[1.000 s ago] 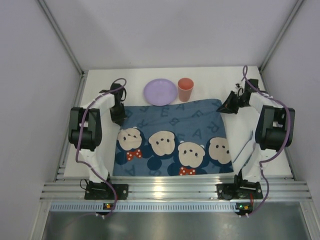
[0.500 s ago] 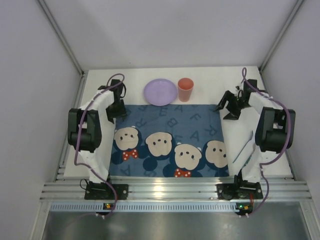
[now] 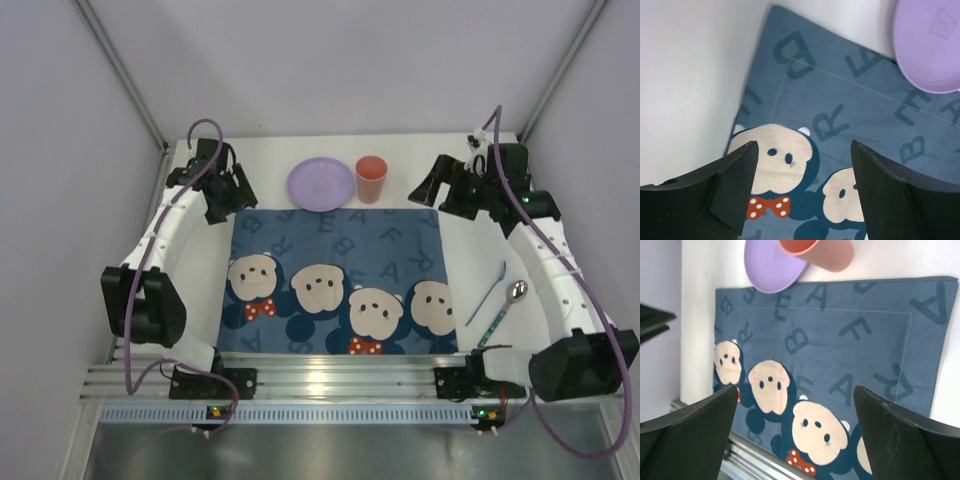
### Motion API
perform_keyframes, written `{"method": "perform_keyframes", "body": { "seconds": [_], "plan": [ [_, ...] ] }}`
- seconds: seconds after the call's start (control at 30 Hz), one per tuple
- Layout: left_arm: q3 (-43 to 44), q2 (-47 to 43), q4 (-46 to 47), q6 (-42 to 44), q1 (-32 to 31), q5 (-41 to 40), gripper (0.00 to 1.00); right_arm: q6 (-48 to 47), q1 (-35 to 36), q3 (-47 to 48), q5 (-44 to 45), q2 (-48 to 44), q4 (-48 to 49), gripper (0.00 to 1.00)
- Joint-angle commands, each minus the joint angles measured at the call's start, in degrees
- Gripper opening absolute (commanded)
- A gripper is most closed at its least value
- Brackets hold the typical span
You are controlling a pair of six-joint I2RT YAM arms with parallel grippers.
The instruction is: Set the dinner table for one person
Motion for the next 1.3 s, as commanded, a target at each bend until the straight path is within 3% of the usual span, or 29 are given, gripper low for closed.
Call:
{"method": "perform_keyframes", "body": {
  "seconds": [0.0,0.1,0.2,0.37,0.57,0.77,0.9,0.93,1.0,1.03,1.13,1.27],
  "plan": [
    [3.30,3.97,6.86,-0.53,-1.04,6.36,0.80,-1.67,5.91,-1.03,13.83,-8.49,-3.03,1.00],
    [8.58,12.20,9.85,1.75,-1.04,11.20,0.79,-0.98,10.14,-8.02,20.72,-20.26,5.02,1.00],
    [15.61,18.02,10.30,1.23,-1.04,14.80,0.79,3.59,9.35,-11.58,24.88,-23.56,4.20,1.00],
    [24.22,31.03,13.20,-0.88,-1.04,16.74,0.78,1.75,8.38,-11.05,22.50,-23.83,-0.03,1.00],
    [36.44,45.53,13.90,-0.62,-1.30,21.48,0.75,1.57,8.38,-12.72,25.76,-20.24,4.35,1.00],
    [38.83,49.94,16.36,-1.23,-1.48,23.15,0.68,3.33,8.47,-11.06,25.76,-15.84,6.03,1.00],
    [38.48,50.99,20.23,-2.72,-1.74,24.91,0.45,3.69,8.38,-11.14,25.76,-12.86,6.73,1.00],
    [38.65,51.35,20.49,-2.81,-1.74,25.18,0.27,3.60,8.47,-10.97,25.76,-12.24,6.73,1.00],
    [39.09,51.53,20.41,-2.99,-1.74,25.18,0.06,2.98,8.38,-10.35,25.76,-10.49,6.91,1.00],
    [39.01,51.44,20.06,-2.90,-1.74,24.92,0.01,2.63,8.38,-10.18,25.84,-9.78,7.17,1.00],
    [38.04,49.08,20.14,-2.99,-1.57,25.87,0.00,0.88,8.38,-7.98,25.84,-6.18,7.35,1.00],
    [30.24,40.38,26.27,-3.60,-1.57,26.50,0.00,-1.14,8.38,-3.07,24.27,-0.03,8.48,1.00]
  ]
}}
